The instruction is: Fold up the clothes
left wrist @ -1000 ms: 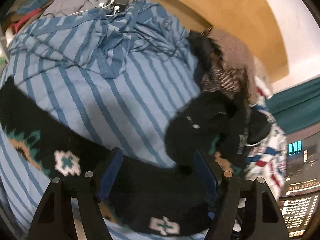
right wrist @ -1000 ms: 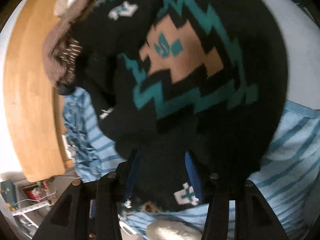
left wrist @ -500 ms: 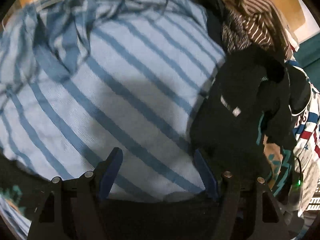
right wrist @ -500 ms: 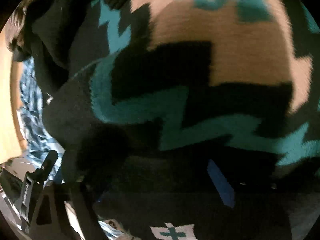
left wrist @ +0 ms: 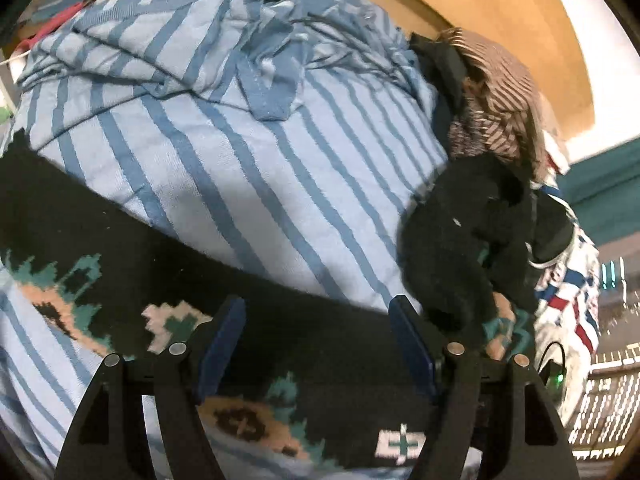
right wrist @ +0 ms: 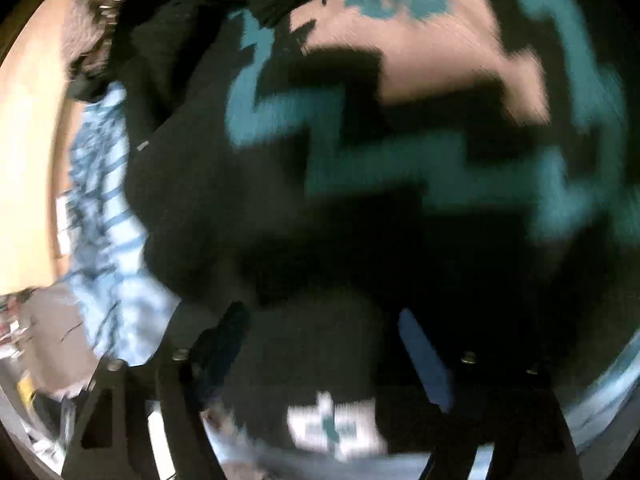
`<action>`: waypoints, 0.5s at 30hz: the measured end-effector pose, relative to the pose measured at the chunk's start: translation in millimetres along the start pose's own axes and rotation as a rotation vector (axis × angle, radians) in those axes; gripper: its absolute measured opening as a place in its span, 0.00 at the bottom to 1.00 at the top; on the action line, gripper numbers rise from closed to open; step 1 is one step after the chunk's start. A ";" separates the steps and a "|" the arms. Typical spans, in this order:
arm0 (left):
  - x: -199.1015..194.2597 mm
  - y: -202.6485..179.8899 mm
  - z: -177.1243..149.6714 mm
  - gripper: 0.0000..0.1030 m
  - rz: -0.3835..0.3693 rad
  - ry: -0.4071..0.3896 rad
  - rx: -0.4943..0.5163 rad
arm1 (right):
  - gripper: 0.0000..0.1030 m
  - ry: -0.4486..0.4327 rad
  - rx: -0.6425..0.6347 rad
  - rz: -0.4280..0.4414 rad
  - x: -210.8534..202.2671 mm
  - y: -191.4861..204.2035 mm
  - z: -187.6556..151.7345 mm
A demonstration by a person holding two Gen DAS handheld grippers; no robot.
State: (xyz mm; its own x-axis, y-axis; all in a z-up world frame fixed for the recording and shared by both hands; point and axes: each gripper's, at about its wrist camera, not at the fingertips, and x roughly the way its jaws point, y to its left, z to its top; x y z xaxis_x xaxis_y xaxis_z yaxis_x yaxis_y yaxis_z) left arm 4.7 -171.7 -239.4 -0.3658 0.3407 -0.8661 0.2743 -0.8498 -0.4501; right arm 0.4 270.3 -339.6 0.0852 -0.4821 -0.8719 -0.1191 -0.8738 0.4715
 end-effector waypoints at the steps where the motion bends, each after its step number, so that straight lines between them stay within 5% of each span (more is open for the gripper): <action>1: -4.3 0.2 -2.6 0.72 -0.007 -0.004 0.001 | 0.73 -0.021 -0.006 0.012 -10.9 -6.6 -8.8; 8: -4.6 0.2 -17.1 0.72 -0.037 0.045 -0.019 | 0.50 -0.220 -0.036 -0.004 -91.6 -48.8 -42.0; 15: 17.8 6.7 -24.0 0.72 -0.068 0.133 -0.068 | 0.40 -0.238 -0.017 -0.024 -108.8 -72.5 -37.5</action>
State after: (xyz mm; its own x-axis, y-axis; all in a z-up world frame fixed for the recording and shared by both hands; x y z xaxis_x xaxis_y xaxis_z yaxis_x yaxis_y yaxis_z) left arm 21.3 -161.7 -263.0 -0.2664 0.4508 -0.8519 0.3141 -0.7950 -0.5189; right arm 36.9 383.7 -274.0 -0.1482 -0.4348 -0.8883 -0.1031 -0.8865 0.4511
